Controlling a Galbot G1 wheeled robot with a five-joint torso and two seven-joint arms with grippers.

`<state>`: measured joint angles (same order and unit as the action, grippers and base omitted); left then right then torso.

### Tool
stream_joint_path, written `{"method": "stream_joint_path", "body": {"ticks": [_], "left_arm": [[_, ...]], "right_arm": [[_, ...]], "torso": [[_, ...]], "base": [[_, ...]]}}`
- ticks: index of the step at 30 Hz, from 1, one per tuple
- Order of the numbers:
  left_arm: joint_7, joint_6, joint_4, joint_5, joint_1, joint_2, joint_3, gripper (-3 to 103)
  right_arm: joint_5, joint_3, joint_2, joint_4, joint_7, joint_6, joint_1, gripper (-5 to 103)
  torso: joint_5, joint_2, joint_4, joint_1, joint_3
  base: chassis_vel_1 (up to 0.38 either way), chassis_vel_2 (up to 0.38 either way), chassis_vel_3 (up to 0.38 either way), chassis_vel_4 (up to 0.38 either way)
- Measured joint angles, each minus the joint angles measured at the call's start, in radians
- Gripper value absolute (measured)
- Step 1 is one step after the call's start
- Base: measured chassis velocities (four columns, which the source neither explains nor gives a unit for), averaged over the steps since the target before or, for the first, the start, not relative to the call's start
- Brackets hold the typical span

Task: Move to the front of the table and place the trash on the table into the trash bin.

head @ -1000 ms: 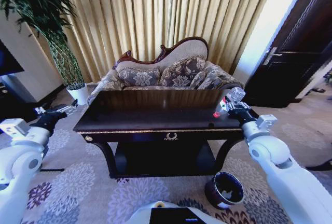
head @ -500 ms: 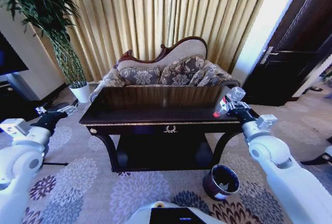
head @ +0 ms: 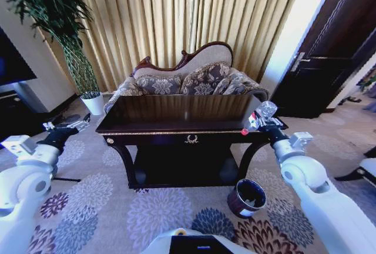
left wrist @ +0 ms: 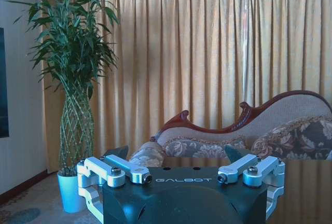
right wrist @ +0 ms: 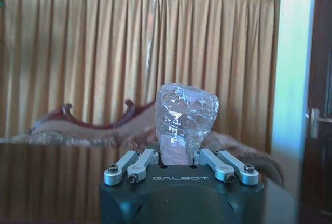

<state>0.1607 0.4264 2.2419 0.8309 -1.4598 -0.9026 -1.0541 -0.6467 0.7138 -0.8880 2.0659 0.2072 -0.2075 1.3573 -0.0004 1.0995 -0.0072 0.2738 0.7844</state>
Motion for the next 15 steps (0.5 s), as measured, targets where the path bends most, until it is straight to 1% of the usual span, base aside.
{"method": "stream_joint_path", "body": {"ticks": [3,4,5,7,8,11,12,14,15], "left_arm": [[0.003,0.0,0.024,-0.001,-0.002,-0.008,0.003,100],[0.007,0.001,0.033,-0.002,-0.003,-0.008,0.004,100],[0.007,0.001,0.033,-0.002,-0.003,-0.008,0.004,100],[0.014,0.001,0.047,-0.001,-0.009,-0.008,0.003,100],[0.014,0.001,0.047,-0.001,-0.009,-0.008,0.003,100],[0.018,0.004,0.07,0.001,-0.024,-0.012,-0.004,100],[0.018,0.004,0.07,0.001,-0.024,-0.012,-0.004,100],[0.019,0.005,0.083,0.002,-0.036,-0.022,-0.007,100],[0.019,0.005,0.083,0.002,-0.036,-0.022,-0.007,100]], "right_arm": [[0.016,-0.012,-0.052,-0.08,-0.005,0.015,0.033,25],[0.016,-0.02,-0.072,-0.119,-0.005,0.019,0.046,25],[0.016,-0.02,-0.072,-0.119,-0.005,0.019,0.046,25],[0.023,-0.036,-0.101,-0.195,-0.005,0.035,0.058,25],[0.023,-0.036,-0.101,-0.195,-0.005,0.035,0.058,25],[0.065,-0.072,-0.135,-0.368,-0.006,0.099,0.049,25],[0.065,-0.072,-0.135,-0.368,-0.006,0.099,0.049,25],[0.085,-0.106,-0.147,-0.507,-0.006,0.154,0.013,25],[0.085,-0.106,-0.147,-0.507,-0.006,0.154,0.013,25]], "torso": [[0.0001,0.0,0.0,0.0,0.0],[0.0004,0.0,-0.0004,0.0,0.0],[0.0004,0.0,-0.0004,0.0,0.0],[0.0003,0.0,-0.0004,0.0,0.0],[0.0003,0.0,-0.0004,0.0,0.0],[0.0004,0.0,-0.0003,0.0,0.0],[0.0004,0.0,-0.0003,0.0,0.0],[0.0002,0.0,-0.0001,0.0,0.0],[0.0002,0.0,-0.0001,0.0,0.0]], "base": [[0.0,0.0,0.0,0.0],[0.0,0.0,0.0,0.0],[0.0,0.0,0.0,0.0],[0.0,0.0,0.0,0.0],[0.0,0.0,0.0,0.0],[0.0,0.0,0.0,0.0],[0.0,0.0,0.0,0.0],[0.0,0.0,0.0,0.0],[0.0,0.0,0.0,0.0]]}}
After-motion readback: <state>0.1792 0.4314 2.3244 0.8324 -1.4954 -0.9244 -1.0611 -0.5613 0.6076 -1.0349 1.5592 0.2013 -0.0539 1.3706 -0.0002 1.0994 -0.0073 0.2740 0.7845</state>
